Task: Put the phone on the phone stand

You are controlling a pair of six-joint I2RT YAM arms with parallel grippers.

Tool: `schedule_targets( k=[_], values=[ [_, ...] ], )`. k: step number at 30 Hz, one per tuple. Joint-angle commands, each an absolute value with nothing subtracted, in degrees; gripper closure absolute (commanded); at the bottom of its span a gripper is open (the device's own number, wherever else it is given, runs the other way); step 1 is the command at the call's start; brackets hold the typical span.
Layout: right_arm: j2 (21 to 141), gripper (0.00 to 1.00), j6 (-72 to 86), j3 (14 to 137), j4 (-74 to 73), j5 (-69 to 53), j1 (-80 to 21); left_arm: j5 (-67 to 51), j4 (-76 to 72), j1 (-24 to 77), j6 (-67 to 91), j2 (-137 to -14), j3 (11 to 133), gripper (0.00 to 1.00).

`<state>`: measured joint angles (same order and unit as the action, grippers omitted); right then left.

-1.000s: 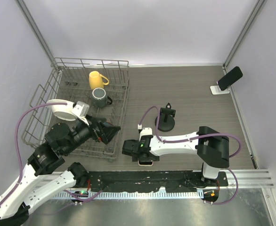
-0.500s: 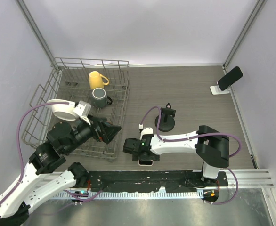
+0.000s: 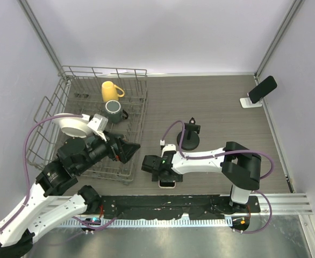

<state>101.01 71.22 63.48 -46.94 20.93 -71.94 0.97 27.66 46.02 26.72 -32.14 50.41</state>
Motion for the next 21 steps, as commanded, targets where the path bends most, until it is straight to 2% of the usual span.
schedule_targets(
  k=[1, 9, 12, 15, 16, 18, 19, 20, 21],
  values=[
    [101.4, 0.15, 70.8, 60.9, -44.0, 21.7, -70.4, 0.2, 25.2, 45.9, 26.2, -32.9, 51.0, 0.0],
    [103.5, 0.18, 69.6, 58.4, -41.5, 18.0, -69.7, 0.2, 25.0, 45.9, 26.5, -33.1, 51.1, 0.0],
    [103.2, 0.28, 69.3, 58.1, -42.0, 19.0, -70.0, 0.2, 25.5, 45.9, 26.8, -33.0, 51.2, 0.0],
    [101.5, 0.45, 68.3, 60.0, -43.6, 23.3, -71.5, 0.5, 26.4, 45.8, 27.1, -33.1, 51.6, 0.0],
    [101.3, 0.57, 67.9, 60.8, -45.1, 24.4, -71.9, 0.4, 26.6, 45.9, 27.2, -33.2, 51.9, 0.0],
    [100.2, 0.73, 67.0, 63.2, -46.4, 27.2, -73.2, 0.5, 27.1, 45.9, 27.7, -33.6, 52.0, 0.0],
    [99.9, 0.89, 66.7, 63.7, -47.1, 28.9, -73.6, 0.4, 27.2, 45.9, 27.9, -33.8, 52.2, 0.0],
    [99.6, 0.97, 66.3, 64.2, -47.1, 29.3, -73.7, 0.2, 27.4, 45.9, 28.7, -34.5, 52.3, 0.0],
    [99.1, 0.99, 66.4, 64.3, -47.1, 29.7, -74.0, 0.2, 27.7, 45.8, 29.2, -34.9, 52.4, 0.0]
  ],
)
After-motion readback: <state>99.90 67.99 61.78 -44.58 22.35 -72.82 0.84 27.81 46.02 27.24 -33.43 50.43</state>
